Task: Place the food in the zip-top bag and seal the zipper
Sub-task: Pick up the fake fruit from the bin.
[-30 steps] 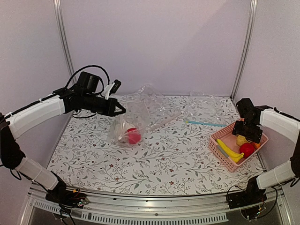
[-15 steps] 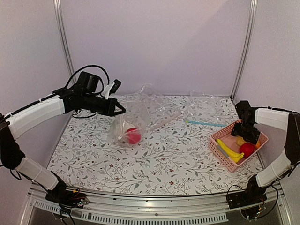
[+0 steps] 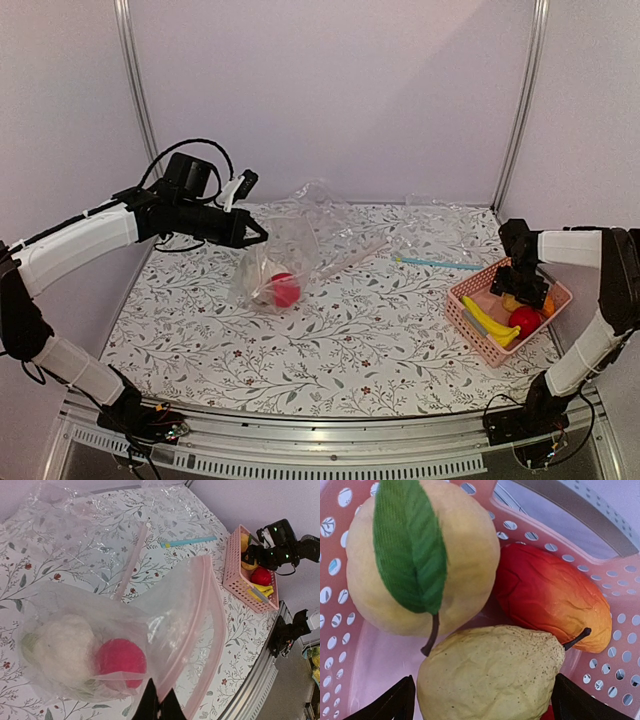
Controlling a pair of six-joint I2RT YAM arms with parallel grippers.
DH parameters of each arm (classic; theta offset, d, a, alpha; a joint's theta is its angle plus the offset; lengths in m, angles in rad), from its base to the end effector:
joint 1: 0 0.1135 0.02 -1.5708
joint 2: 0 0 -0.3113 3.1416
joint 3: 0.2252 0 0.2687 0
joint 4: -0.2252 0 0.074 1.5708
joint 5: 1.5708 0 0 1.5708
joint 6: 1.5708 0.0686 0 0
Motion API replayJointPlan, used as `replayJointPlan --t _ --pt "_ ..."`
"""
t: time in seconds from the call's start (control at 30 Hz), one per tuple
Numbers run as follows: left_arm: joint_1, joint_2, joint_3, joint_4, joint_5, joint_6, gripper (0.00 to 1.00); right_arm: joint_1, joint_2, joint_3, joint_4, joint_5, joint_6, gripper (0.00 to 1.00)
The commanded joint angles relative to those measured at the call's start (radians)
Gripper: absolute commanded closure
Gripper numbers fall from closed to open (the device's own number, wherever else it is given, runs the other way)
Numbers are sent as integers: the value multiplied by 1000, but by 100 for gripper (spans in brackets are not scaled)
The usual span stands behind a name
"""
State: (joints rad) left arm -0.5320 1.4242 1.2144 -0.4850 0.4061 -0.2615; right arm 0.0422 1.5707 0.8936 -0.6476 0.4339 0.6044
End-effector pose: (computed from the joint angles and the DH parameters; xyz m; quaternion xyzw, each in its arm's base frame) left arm 0.2865 -0.2001 0.3379 0.2044 0.8674 -0.3290 0.3126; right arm 0.2958 -0.0164 0.1753 0.2943 0.9238 -0.1645 0.1815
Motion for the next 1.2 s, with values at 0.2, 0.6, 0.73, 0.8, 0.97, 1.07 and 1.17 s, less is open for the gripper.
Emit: replayJointPlan --t 0.2,0.6,0.73,0.8,0.97,1.07,1.17 --pt "-2 -17 -3 -5 -6 12 100 -11 13 25 14 14 -31 23" --pt "-2 -15 -3 -6 -7 11 100 -11 -104 7 -21 -23 -70 35" --pt "-2 -16 -3 -6 -4 9 100 -10 -186 26 -78 -50 -99 36" --pt "-2 -16 -3 -6 0 8 100 -11 -233 39 -117 -71 -115 37" --pt "-2 -15 -4 -1 9 3 100 -8 -351 64 -168 -176 -157 42" --pt "-3 -11 -4 0 15 2 100 3 -411 76 -165 -266 -183 42" --pt "-3 -8 -6 2 21 -1 100 31 -463 102 -167 -340 -200 42"
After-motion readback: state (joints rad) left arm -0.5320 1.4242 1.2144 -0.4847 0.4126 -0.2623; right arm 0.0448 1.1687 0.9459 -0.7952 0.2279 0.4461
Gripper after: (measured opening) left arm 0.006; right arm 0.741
